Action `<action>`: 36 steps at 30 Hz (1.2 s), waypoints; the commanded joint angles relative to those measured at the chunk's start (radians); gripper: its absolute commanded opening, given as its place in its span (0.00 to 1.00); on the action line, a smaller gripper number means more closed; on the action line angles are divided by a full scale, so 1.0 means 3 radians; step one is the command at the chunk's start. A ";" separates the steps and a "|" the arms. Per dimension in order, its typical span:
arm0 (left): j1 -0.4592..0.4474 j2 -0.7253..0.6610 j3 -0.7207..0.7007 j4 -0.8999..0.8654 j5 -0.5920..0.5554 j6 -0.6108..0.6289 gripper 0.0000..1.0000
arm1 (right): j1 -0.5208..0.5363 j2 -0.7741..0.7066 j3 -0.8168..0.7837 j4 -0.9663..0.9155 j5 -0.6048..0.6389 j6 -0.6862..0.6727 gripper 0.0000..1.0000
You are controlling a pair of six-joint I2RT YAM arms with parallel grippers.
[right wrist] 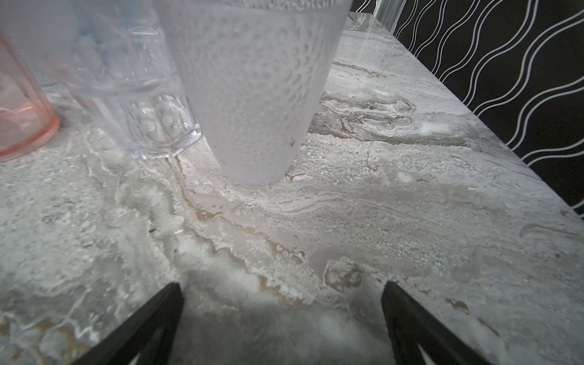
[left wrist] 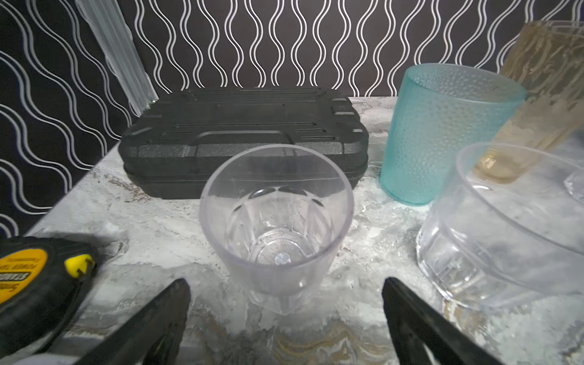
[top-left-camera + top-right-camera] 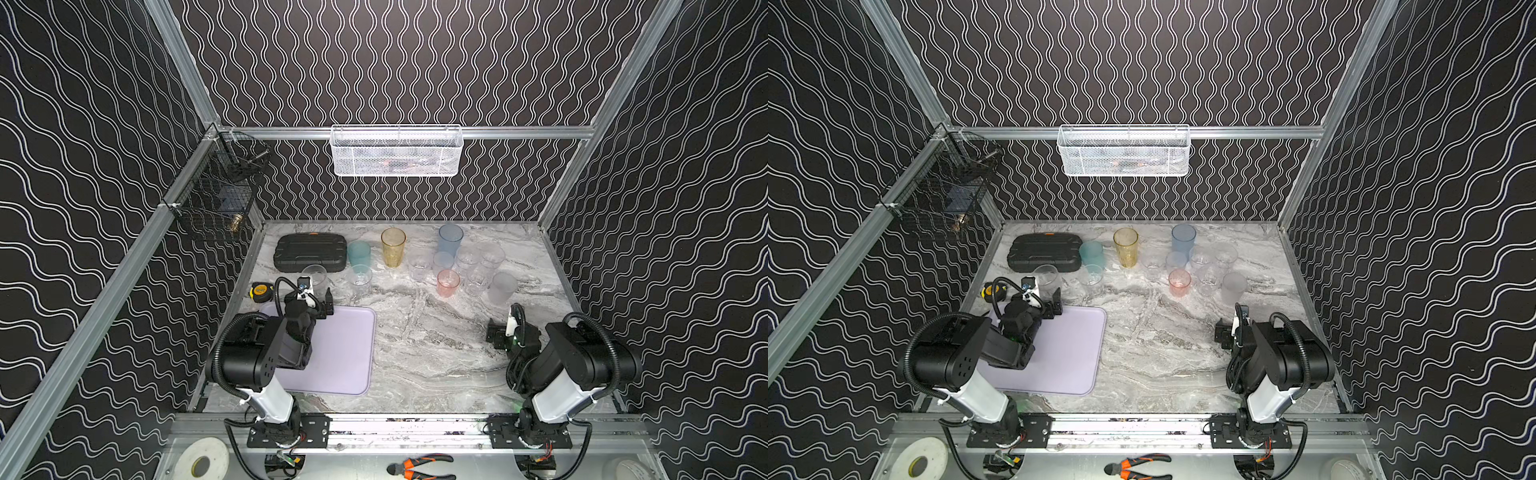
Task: Place the glasses into the tray
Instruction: Move the tray to the center of the table.
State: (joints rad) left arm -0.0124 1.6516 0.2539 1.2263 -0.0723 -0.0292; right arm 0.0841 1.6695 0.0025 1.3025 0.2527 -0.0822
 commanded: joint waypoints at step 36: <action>-0.0023 -0.0035 -0.0002 0.0107 0.0048 -0.0013 0.99 | 0.0041 -0.0152 -0.0029 -0.0046 0.0101 0.0024 0.99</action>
State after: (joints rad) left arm -0.0181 1.6501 0.2550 1.2259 -0.0490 -0.0303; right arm 0.0875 1.6554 0.0025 1.2930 0.2607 -0.0822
